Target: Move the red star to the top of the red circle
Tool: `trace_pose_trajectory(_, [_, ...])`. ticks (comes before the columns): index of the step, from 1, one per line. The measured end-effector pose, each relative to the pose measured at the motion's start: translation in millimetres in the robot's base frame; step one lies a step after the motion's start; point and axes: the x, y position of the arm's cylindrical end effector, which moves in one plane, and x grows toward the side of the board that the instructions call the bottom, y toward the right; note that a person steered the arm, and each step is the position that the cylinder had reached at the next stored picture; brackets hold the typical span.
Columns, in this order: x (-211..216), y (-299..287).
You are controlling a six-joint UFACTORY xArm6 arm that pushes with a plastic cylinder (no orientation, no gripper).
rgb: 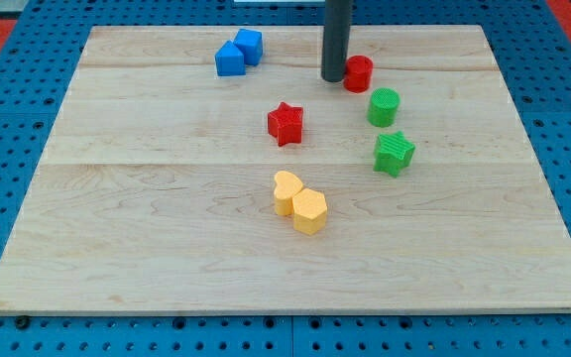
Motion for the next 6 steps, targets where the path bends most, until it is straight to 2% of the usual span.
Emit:
trace_pose_trajectory(1, [0,31])
trace_pose_trajectory(2, [0,17])
trace_pose_trajectory(3, [0,-58])
trace_pose_trajectory(4, [35,-119])
trace_pose_trajectory(5, [90,-165])
trace_pose_trajectory(6, [143,-186])
